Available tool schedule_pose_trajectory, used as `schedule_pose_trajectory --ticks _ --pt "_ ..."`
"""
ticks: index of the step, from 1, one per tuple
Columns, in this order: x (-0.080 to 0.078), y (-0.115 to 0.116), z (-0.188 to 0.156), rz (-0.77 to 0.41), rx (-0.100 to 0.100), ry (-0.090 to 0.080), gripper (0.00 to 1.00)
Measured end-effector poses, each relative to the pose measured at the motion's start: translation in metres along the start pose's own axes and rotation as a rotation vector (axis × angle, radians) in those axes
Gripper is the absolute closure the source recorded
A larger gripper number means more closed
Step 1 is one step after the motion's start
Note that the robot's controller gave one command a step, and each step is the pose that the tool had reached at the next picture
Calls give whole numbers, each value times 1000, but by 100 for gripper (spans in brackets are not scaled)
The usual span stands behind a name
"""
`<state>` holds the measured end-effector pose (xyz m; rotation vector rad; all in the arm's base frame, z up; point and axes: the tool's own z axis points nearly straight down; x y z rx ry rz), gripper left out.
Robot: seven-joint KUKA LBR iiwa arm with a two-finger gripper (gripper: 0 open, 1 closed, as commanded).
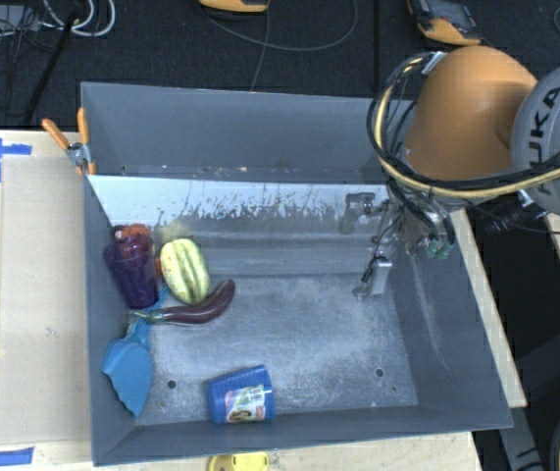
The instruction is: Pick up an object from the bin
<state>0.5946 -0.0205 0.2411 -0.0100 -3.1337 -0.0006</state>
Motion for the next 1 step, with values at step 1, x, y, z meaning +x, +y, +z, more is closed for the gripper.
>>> schedule_pose_trajectory --ticks 1 --pt "-1 0 -5 0 0 -8 0"
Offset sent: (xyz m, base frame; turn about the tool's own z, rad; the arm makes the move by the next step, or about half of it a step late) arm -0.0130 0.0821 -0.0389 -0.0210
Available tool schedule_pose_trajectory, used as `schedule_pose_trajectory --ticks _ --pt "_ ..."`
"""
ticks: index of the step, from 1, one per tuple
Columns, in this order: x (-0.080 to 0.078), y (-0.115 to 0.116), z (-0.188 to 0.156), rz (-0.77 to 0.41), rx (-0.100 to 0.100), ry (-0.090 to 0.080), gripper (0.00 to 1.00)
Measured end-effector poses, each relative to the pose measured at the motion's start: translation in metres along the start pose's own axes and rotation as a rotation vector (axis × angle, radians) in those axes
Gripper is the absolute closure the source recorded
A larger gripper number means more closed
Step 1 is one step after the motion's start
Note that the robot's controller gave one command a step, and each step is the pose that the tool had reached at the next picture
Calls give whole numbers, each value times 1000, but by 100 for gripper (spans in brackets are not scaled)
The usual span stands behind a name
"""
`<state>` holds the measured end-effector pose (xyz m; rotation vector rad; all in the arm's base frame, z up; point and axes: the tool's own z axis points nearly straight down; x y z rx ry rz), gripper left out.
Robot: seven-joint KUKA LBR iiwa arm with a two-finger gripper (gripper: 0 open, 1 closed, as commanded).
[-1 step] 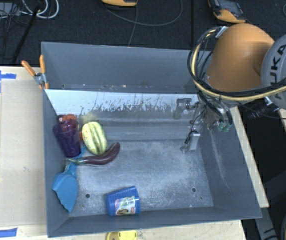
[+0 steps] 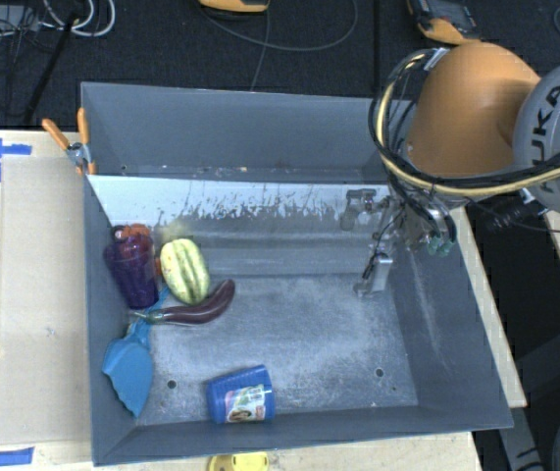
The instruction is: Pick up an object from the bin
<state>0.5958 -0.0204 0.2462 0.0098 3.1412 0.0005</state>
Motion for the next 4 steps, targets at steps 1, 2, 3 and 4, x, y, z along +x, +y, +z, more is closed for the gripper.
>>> schedule_pose_trajectory --ticks 1,2,3,4 --pt "9 51 28 -12 1 -2 0" --pt "13 70 -4 -32 -2 5 0" --pt "-3 86 9 -48 0 -11 0" --pt "-7 135 59 4 0 -2 0"
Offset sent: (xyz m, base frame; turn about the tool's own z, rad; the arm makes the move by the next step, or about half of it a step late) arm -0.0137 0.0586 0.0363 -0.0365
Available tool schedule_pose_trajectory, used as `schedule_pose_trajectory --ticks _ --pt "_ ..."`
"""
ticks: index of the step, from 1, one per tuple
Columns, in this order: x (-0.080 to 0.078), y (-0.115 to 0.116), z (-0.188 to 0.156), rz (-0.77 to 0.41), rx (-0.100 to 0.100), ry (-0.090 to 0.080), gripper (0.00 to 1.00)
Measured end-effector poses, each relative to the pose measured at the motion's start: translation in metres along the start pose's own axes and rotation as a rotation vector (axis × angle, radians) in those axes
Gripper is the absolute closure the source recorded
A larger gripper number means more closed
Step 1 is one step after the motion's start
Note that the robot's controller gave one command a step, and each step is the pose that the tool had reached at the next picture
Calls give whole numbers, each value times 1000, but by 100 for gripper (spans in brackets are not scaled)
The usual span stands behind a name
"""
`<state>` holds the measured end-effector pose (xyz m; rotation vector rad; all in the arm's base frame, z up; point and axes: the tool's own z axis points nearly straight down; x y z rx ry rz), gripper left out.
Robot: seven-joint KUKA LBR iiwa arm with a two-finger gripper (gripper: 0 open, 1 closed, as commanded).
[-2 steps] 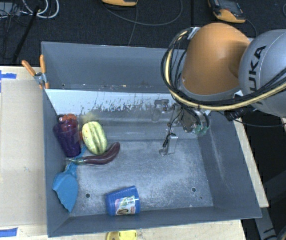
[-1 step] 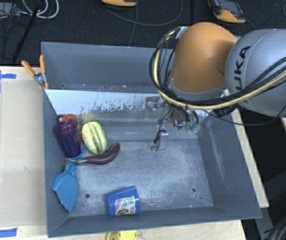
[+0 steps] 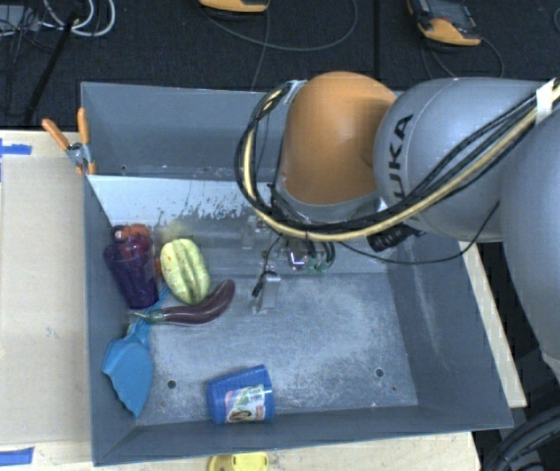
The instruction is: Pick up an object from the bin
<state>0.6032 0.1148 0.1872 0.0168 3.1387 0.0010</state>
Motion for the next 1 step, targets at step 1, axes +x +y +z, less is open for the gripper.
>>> schedule_pose_trajectory --ticks 1 --pt "-1 11 10 5 0 2 0"
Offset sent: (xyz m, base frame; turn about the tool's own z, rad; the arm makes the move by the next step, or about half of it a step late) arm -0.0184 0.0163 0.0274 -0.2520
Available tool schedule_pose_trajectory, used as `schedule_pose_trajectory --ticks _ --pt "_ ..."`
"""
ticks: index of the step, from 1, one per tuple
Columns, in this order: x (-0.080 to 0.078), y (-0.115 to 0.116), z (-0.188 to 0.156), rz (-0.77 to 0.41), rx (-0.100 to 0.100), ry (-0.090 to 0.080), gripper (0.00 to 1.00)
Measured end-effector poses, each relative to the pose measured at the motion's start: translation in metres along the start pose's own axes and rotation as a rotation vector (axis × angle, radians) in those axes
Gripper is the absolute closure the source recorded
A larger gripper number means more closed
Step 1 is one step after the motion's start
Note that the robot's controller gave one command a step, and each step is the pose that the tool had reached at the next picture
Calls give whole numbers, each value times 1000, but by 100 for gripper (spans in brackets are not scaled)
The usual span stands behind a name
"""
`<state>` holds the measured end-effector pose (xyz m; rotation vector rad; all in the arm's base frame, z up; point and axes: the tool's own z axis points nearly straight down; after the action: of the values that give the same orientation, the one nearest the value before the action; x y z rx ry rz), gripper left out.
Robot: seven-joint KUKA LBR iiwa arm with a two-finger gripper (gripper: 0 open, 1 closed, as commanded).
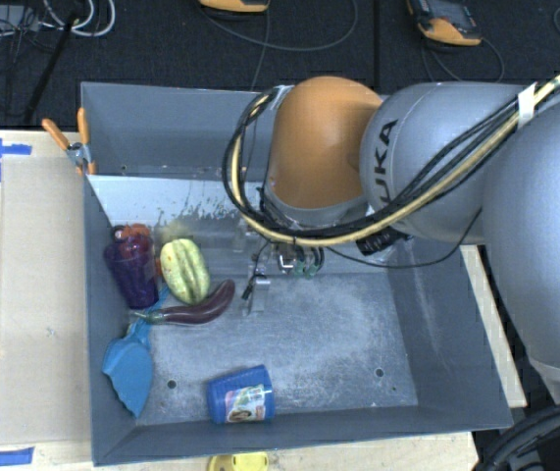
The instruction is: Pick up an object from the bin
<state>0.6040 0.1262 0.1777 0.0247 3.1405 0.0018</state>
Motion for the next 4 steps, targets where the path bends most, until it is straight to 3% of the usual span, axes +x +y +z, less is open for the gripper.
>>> schedule_pose_trajectory --ticks 1,2,3,4 --pt "10 7 -11 -181 1 6 0" --pt "6 23 25 -198 -1 -9 0" --pt "18 28 85 -81 0 1 100" --pt "18 28 85 -80 0 1 100"
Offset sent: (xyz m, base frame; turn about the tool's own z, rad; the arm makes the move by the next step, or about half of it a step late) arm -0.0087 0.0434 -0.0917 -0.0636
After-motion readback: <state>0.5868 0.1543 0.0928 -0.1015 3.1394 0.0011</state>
